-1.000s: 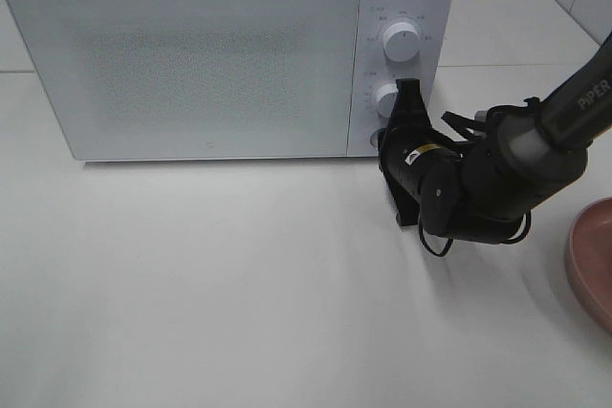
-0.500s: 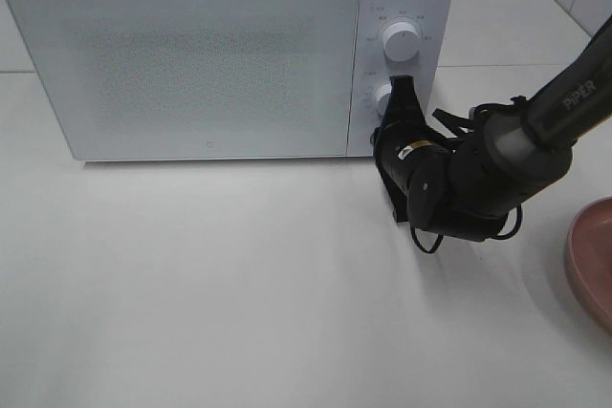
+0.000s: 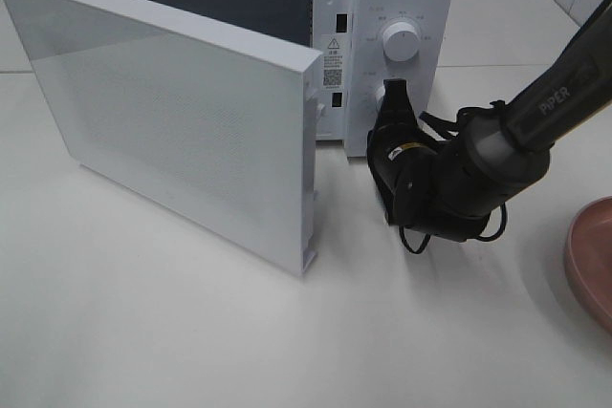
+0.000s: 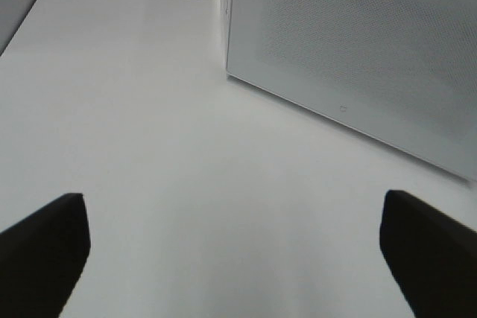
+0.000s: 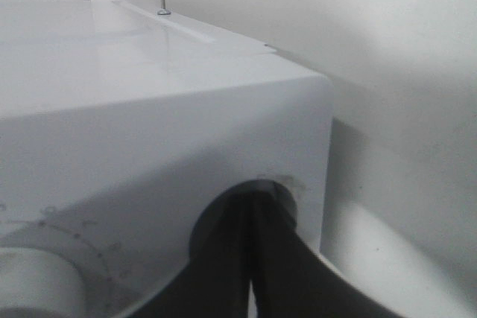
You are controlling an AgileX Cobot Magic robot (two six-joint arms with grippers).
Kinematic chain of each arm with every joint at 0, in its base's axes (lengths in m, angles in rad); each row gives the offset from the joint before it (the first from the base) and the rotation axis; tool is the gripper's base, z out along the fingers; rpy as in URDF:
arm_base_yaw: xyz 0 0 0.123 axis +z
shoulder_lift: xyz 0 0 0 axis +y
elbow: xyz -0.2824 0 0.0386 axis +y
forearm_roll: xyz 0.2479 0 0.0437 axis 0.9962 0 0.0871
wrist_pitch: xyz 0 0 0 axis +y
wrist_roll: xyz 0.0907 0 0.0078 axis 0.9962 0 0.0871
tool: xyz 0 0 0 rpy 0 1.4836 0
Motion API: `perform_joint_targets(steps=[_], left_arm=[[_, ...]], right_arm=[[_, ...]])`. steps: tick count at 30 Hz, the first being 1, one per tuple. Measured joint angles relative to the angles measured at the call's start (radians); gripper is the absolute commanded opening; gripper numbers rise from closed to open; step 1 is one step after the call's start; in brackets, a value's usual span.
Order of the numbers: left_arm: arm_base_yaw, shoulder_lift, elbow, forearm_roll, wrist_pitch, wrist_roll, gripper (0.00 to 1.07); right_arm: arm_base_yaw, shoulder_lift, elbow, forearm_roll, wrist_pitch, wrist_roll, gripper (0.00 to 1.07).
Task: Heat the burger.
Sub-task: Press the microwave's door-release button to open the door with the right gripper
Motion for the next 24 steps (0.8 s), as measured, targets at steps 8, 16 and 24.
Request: perform_joint_targets(steps=[8, 16, 24], left_arm=[[0.0, 0.0, 0.0, 0.0, 0.0, 0.0, 0.98], [0.0, 0.0, 0.0, 0.0, 0.0, 0.0, 0.98], [0.0, 0.0, 0.0, 0.0, 0.0, 0.0, 0.98]], right_arm=[[0.001, -0.002, 0.0, 0.002, 0.004, -0.001, 0.0], [-0.009, -0.021, 0.009, -0.023, 0.048, 0.03, 0.0], [-0.033, -0.067, 0.043, -0.087, 0.093, 0.05, 0.0]])
